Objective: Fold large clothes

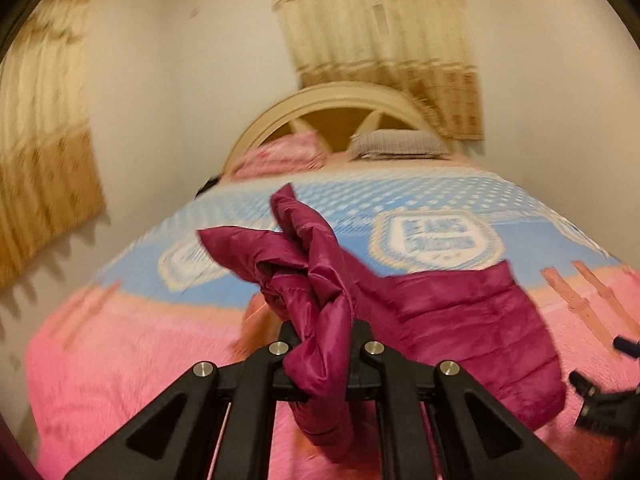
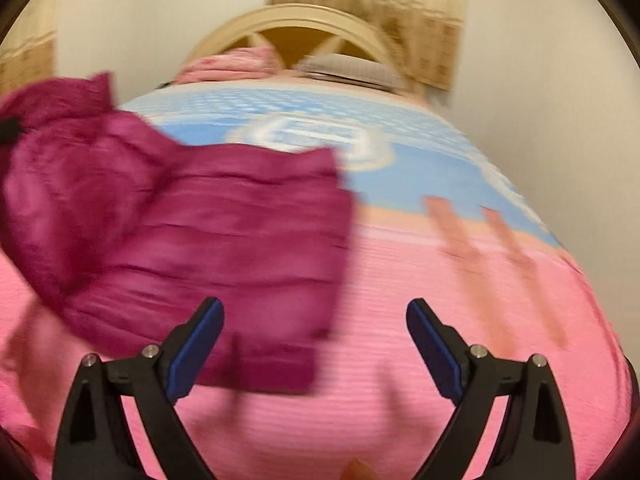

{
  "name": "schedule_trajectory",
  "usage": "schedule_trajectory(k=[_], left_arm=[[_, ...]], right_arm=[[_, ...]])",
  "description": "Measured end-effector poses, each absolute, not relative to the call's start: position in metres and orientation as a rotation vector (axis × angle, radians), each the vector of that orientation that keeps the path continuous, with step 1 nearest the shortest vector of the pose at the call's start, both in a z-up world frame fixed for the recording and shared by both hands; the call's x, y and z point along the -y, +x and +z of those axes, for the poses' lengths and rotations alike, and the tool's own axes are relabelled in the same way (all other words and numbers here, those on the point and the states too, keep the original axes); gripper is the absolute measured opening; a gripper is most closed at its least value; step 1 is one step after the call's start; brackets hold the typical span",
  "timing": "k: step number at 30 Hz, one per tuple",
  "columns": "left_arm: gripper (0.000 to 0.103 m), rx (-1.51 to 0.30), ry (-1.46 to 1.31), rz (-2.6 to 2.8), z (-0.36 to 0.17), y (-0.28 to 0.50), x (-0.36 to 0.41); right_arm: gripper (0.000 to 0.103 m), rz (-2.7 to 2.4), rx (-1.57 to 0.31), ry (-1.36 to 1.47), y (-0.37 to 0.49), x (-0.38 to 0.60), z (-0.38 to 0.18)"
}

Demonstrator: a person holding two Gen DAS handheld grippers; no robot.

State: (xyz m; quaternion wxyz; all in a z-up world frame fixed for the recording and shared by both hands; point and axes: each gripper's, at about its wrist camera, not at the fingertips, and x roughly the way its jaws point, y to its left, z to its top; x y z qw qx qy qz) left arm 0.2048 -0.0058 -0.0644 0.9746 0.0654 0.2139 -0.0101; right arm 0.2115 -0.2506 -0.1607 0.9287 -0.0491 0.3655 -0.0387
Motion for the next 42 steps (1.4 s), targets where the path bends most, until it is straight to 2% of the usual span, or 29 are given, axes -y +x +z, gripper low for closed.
schedule_trajectory(k=[6, 13, 19, 22, 25, 26, 28, 30, 31, 36, 38, 42], left_arm=[[0.007, -0.389, 0.314, -0.12, -0.074, 0.205, 0.098], [0.007, -0.429, 0.517, -0.212, -0.133, 0.211, 0.187], [0.009, -0.47, 0.65, -0.276, -0.179, 0.204, 0.223], [0.011, -0.455, 0.675, -0.271, -0.184, 0.201, 0.227], [0.022, -0.466, 0.662, -0.287, -0.176, 0.195, 0.228], [0.029, -0.458, 0.658, -0.29, -0.172, 0.191, 0.229], [0.05, -0.434, 0.647, -0.306, -0.161, 0.176, 0.228], [0.084, -0.383, 0.624, -0.317, -0.146, 0.157, 0.221], [0.088, -0.353, 0.614, -0.315, -0.138, 0.147, 0.214], [0.09, -0.275, 0.56, -0.222, -0.112, 0.135, 0.164], [0.09, -0.302, 0.514, -0.129, -0.106, 0.153, 0.134], [0.09, -0.494, 0.332, 0.131, -0.107, 0.229, 0.056]], right_arm=[[0.095, -0.257, -0.795, 0.005, 0.208, 0.352, -0.172], [0.094, -0.351, -0.831, 0.063, 0.195, 0.407, -0.186], [0.094, -0.392, -0.85, 0.115, 0.187, 0.431, -0.194], [0.094, -0.386, -0.874, 0.125, 0.19, 0.435, -0.203], [0.094, -0.381, -0.881, 0.133, 0.191, 0.436, -0.208], [0.094, -0.382, -0.879, 0.131, 0.191, 0.435, -0.208], [0.095, -0.381, -0.878, 0.132, 0.191, 0.435, -0.208], [0.095, -0.381, -0.877, 0.136, 0.19, 0.435, -0.209], [0.095, -0.38, -0.875, 0.137, 0.19, 0.435, -0.209], [0.094, -0.379, -0.873, 0.13, 0.19, 0.435, -0.208], [0.079, -0.384, -0.869, 0.124, 0.189, 0.432, -0.205], [0.074, -0.363, -0.826, 0.108, 0.192, 0.413, -0.183]])
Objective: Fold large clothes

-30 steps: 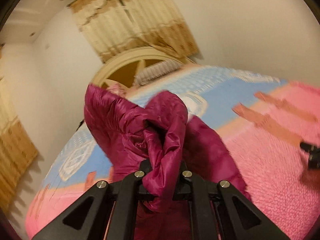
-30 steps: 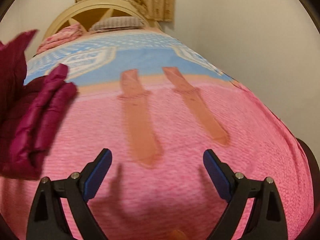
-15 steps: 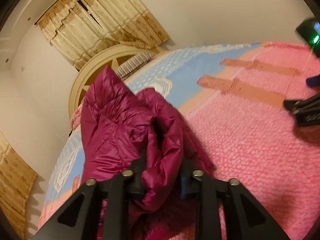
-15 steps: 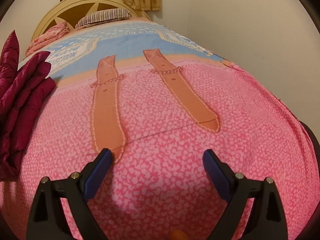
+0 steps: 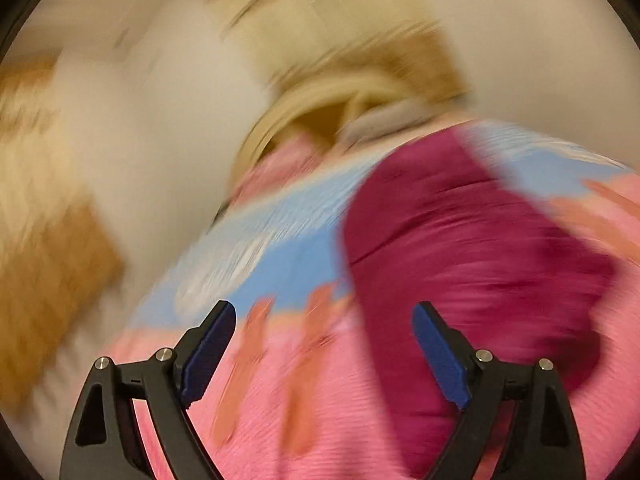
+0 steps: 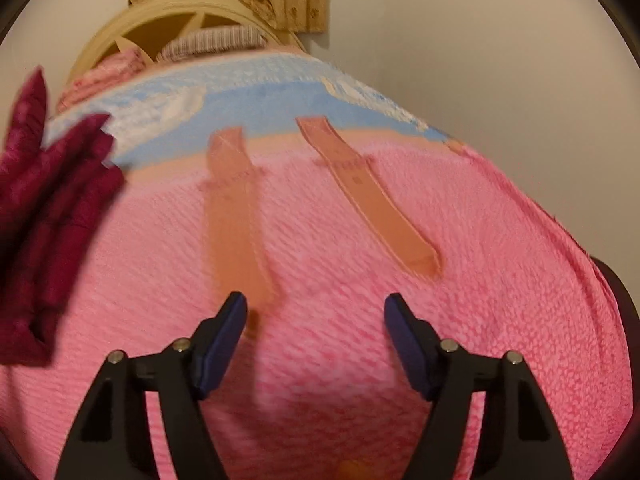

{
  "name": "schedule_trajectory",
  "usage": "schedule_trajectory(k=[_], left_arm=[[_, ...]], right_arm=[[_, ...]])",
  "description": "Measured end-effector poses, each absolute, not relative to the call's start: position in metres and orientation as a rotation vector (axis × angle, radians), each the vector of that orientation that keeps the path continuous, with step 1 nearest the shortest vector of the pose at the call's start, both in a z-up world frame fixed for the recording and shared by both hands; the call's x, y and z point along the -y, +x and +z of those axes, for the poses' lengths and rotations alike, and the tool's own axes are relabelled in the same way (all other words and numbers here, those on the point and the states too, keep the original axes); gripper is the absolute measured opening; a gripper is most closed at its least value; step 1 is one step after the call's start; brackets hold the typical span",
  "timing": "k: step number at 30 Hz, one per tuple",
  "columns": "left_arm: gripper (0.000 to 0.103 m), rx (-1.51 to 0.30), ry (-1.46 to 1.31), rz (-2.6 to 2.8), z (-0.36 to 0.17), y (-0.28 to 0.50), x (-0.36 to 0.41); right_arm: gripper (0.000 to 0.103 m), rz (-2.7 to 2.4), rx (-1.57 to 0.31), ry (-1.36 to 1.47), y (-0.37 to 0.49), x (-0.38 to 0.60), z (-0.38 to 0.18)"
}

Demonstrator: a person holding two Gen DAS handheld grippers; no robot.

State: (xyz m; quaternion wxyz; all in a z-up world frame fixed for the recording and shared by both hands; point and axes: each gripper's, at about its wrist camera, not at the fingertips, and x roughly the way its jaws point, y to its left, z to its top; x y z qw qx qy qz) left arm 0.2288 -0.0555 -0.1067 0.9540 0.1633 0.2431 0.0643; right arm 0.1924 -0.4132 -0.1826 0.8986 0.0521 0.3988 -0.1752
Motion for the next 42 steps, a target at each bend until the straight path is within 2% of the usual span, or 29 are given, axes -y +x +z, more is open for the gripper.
schedule_trajectory(k=[3, 7, 11, 14, 18, 22, 28, 35, 42], left_arm=[[0.09, -0.637, 0.13, 0.272, -0.115, 0.279, 0.002], [0.09, -0.701, -0.085, 0.326, -0.119, 0.315, -0.033], [0.09, -0.697, -0.087, 0.308, -0.116, 0.337, -0.022], [0.09, -0.709, -0.047, 0.305, -0.116, 0.35, -0.01], [0.09, -0.72, -0.029, 0.318, -0.118, 0.367, 0.0], [0.09, -0.721, 0.0, 0.332, -0.125, 0.386, 0.007], [0.09, -0.753, 0.029, 0.265, -0.144, 0.396, 0.038], [0.09, -0.699, 0.212, 0.27, -0.153, 0.392, 0.087], [0.09, -0.721, 0.253, 0.266, -0.168, 0.398, 0.096]], right_arm=[[0.074, -0.315, -0.777, 0.1, 0.207, 0.387, -0.156], [0.074, -0.236, -0.695, 0.038, 0.238, 0.334, -0.107], [0.074, -0.148, -0.593, -0.006, 0.273, 0.272, -0.054], [0.074, -0.111, -0.567, -0.04, 0.307, 0.23, -0.04], [0.073, -0.118, -0.593, -0.073, 0.354, 0.196, -0.061], [0.068, -0.145, -0.645, -0.061, 0.376, 0.193, -0.09], [0.064, -0.199, -0.691, -0.029, 0.37, 0.227, -0.121], [0.064, -0.232, -0.739, 0.04, 0.366, 0.259, -0.154], [0.064, -0.22, -0.748, 0.08, 0.364, 0.267, -0.169]])
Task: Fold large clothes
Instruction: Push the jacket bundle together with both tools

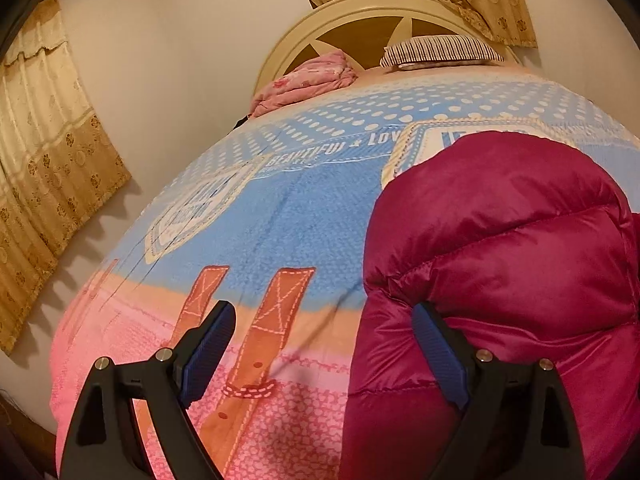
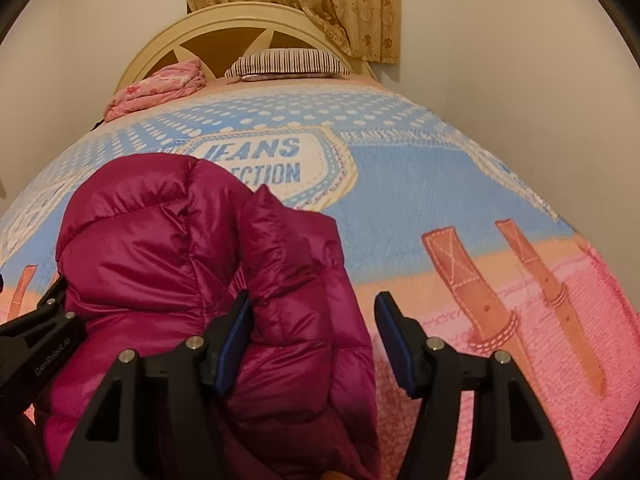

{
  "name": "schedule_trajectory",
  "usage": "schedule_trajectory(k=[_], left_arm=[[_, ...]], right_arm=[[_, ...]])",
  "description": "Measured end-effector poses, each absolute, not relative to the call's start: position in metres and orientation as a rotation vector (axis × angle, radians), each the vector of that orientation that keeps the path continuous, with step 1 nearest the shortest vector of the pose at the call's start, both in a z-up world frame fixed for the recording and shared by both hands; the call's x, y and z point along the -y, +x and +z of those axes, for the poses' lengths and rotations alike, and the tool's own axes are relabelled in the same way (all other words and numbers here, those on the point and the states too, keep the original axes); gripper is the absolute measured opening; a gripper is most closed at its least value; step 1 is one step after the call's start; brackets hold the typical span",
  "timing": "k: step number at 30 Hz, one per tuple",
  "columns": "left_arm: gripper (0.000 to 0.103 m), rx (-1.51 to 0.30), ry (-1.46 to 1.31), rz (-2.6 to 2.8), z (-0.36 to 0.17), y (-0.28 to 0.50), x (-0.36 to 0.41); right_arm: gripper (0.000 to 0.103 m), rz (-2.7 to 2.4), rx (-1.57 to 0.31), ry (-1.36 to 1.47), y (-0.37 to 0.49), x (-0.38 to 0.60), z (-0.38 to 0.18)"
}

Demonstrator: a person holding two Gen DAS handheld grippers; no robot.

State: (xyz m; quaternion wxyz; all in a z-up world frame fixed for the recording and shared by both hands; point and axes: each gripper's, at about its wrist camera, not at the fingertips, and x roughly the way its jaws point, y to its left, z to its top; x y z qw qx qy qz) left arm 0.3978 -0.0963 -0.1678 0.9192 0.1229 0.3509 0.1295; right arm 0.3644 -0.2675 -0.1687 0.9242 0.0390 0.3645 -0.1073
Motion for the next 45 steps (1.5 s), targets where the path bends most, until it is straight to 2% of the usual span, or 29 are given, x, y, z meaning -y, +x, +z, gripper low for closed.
schedule_trajectory(k=[45], left_arm=[[0.093, -0.777, 0.179, 0.234, -0.187, 0.407, 0.093]], right_arm=[[0.065, -0.182, -0.801, 0.106, 0.374, 0.278, -0.191]])
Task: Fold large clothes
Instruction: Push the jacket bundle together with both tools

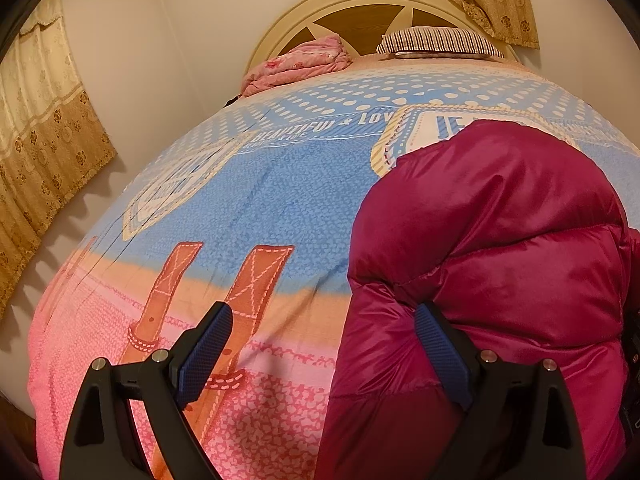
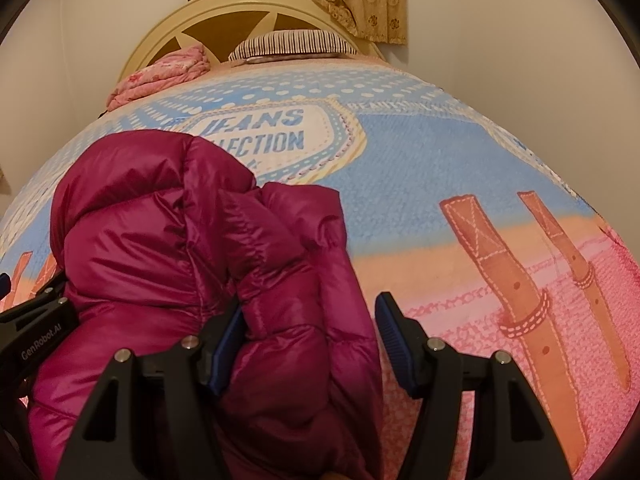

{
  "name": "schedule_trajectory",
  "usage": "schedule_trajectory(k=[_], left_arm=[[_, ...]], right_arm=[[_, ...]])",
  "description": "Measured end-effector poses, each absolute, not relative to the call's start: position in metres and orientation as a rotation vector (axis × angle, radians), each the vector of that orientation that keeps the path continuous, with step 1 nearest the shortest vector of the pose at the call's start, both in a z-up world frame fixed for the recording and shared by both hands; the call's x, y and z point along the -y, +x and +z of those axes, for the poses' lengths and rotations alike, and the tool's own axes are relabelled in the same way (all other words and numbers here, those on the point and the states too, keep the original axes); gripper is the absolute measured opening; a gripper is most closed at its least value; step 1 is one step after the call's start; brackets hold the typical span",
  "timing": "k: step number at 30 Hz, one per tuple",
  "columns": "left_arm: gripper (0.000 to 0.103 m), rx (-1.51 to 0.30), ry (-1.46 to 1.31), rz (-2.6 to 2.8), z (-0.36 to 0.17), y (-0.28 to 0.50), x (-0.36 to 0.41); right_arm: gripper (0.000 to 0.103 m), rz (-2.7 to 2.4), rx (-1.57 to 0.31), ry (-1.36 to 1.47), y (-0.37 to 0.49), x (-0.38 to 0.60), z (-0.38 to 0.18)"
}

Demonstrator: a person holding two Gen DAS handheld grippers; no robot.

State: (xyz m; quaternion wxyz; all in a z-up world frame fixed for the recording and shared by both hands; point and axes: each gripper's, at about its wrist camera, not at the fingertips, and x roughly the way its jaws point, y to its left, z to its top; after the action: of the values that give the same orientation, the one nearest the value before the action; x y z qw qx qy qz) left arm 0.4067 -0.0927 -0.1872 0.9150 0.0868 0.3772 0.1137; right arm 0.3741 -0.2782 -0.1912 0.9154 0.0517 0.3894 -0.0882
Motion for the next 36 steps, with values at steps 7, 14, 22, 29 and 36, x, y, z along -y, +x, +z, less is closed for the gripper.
schedule_trajectory(k=[7, 14, 22, 29, 36], left_arm=[[0.093, -0.772, 0.193, 0.241, -0.186, 0.405, 0.094], [0.093, -0.773, 0.147, 0.227, -0.166, 0.404, 0.086], [0.093, -0.753, 0.217, 0.18, -0.161, 0.414, 0.106], [0.093, -0.756, 0.198, 0.167, -0.172, 0.414, 0.107], [0.093, -0.759, 0.193, 0.167, -0.176, 0.415, 0.108]], right_arm=[[0.065, -0.17, -0.812, 0.123, 0.375, 0.281, -0.195], [0.066, -0.156, -0.713, 0.107, 0.361, 0.28, -0.168], [0.068, -0.166, -0.699, 0.194, 0.379, 0.302, -0.152], [0.068, -0.183, -0.782, 0.218, 0.385, 0.31, -0.18], [0.068, -0.182, -0.804, 0.23, 0.385, 0.314, -0.188]])
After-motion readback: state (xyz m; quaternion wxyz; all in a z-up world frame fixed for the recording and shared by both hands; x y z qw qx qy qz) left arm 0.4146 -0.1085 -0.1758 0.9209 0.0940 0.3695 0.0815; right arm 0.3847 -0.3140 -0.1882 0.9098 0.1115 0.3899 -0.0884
